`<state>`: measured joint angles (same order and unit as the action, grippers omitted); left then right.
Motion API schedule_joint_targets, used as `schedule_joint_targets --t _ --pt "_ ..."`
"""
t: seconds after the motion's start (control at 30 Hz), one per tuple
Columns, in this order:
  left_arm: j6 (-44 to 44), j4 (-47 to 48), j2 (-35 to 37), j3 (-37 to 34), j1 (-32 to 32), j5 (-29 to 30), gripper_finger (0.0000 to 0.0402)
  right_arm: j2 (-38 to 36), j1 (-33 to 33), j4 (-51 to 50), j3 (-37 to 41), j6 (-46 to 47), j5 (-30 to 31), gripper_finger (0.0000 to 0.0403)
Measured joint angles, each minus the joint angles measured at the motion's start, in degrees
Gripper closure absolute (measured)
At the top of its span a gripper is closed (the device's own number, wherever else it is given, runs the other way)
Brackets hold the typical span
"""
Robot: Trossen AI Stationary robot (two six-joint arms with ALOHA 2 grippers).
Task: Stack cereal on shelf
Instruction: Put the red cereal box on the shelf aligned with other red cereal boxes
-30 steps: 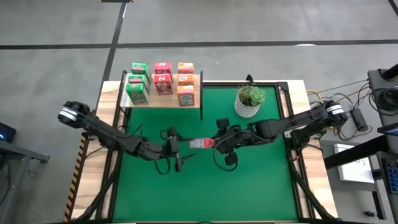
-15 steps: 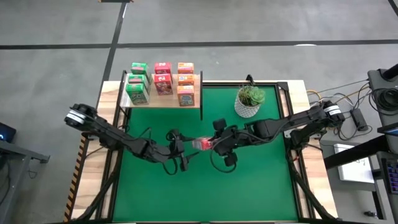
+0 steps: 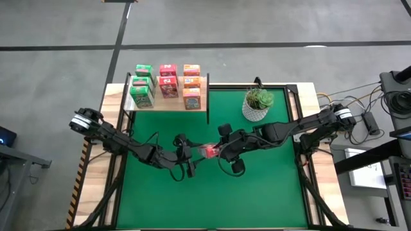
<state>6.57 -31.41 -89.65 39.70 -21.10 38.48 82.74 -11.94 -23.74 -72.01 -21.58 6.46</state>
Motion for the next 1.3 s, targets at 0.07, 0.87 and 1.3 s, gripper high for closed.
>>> schedule_joint_targets --t 0.07,0.87,1.3 --pt "-1.0 -0.2 0.0 0.0 0.0 0.0 0.0167 0.0 0.0 0.4 0.0 0.0 0.1 0.0255" --pt "-7.5 -2.4 0.5 -0.1 -0.9 -0.2 0.0241 -2.5 0.7 -3.8 -5.8 2.6 1.2 0.0129" --pt "-14.0 -7.0 9.0 -0.1 -5.0 -0.4 0.0240 -18.1 0.6 6.8 7.8 4.3 -1.3 0.0124"
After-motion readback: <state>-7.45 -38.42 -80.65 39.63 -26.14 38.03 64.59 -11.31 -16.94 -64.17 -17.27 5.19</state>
